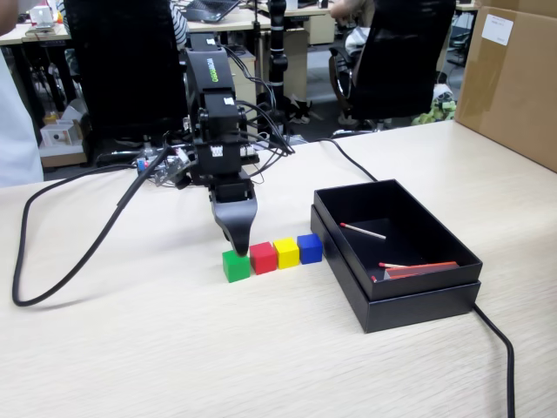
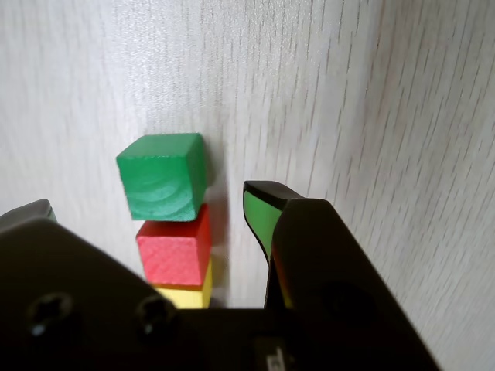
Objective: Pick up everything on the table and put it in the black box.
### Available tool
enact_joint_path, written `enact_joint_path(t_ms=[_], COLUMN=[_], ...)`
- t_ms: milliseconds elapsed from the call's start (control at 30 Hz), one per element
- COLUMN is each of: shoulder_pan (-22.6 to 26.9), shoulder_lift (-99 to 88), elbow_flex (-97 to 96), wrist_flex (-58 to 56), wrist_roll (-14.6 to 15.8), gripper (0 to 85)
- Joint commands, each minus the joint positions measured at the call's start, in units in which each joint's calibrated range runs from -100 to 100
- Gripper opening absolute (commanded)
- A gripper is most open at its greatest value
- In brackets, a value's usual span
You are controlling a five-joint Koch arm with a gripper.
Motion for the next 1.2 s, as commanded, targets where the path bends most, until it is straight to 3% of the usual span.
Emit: enact_joint_path(t_ms=[0,367,567,700,833,1067,1167], shoulder_pan=[-0.34,-0.73,-0.78,-0.78,-0.88,-2.05,-2.34], shoulder_lift=[1.35,11.79,13.74,13.97,13.97,8.92,3.07], elbow_flex=[4.61,9.68,10.23,11.13,11.86,13.40,13.85], wrist_flex=[-0.71,-0.71,-0.71,-0.71,-0.71,-0.71,-1.41], wrist_roll=[0.00,-0.24,-0.24,-0.05,0.05,-0.29,-1.07], gripper=[47.7,47.2,42.0,26.9,18.9,9.3,9.0])
